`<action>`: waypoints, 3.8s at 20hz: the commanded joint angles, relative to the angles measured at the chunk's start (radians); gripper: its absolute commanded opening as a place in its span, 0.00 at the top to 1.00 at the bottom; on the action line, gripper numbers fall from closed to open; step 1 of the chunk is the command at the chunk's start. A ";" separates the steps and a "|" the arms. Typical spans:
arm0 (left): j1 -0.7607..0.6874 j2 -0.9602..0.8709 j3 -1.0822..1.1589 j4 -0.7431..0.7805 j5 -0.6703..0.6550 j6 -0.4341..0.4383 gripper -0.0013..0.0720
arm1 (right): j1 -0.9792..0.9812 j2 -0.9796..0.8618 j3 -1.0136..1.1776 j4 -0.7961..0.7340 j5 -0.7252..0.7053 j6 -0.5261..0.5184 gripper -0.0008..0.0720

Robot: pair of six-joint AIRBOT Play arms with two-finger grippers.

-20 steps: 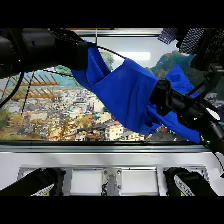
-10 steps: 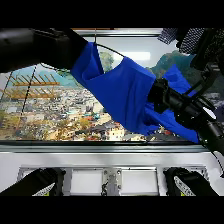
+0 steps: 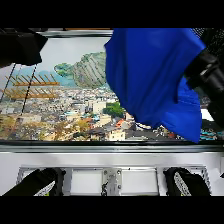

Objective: Fold the clothes and pants, and hang the long-sleeved shirts on hangers.

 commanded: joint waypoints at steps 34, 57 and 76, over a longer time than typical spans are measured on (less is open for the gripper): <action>0.009 0.000 -0.219 -0.001 0.232 0.060 0.97 | -0.743 -0.201 0.603 -0.785 -0.467 0.584 0.98; 0.009 0.000 -0.219 -0.002 0.229 0.060 0.97 | -0.746 -0.229 0.803 -1.593 -0.375 1.205 0.98; 0.008 -0.098 -0.219 -0.005 0.197 0.060 0.97 | -0.963 -0.299 0.885 -1.706 -0.377 1.511 0.98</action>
